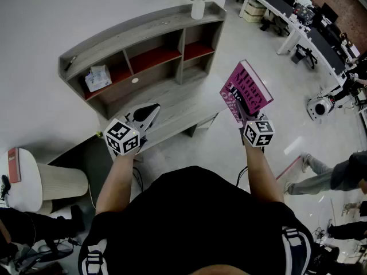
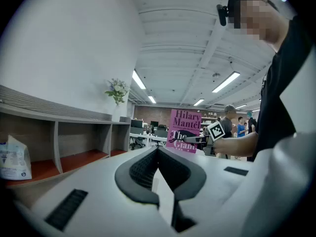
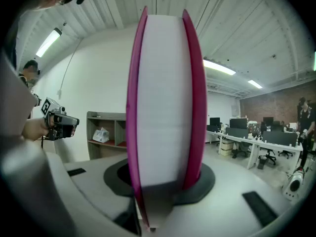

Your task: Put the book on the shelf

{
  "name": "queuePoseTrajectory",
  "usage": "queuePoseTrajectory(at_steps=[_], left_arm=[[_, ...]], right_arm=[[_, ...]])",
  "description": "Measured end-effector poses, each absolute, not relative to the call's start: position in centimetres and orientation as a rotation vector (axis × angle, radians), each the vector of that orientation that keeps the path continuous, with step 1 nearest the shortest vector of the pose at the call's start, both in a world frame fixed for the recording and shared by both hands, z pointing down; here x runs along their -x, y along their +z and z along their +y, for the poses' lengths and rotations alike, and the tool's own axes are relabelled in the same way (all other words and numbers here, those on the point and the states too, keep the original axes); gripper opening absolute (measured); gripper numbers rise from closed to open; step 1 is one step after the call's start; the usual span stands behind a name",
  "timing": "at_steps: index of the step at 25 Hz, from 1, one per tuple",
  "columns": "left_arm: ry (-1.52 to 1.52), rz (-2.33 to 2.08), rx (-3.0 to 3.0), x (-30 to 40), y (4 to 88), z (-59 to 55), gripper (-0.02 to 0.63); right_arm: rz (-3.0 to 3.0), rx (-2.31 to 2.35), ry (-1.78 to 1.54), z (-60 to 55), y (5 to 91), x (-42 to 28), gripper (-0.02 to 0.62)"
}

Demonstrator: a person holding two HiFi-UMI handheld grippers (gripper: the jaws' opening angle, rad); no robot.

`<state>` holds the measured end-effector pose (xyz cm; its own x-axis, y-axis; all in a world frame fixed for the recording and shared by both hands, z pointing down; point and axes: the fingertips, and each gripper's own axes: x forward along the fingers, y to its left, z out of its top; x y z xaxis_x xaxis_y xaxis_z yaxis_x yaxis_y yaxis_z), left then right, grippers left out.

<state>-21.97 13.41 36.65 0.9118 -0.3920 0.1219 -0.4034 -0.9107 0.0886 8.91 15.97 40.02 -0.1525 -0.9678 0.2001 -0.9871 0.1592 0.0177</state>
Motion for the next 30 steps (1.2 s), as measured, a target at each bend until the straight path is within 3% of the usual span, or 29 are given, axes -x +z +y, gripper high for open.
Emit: queuePoseTrajectory(at_steps=[30], left_arm=[[0.181,-0.623,-2.94,22.7,38.1,10.3,0.02]], right_arm=[[-2.266,-1.986,0.252,12.9,41.5,-9.9,0.152]])
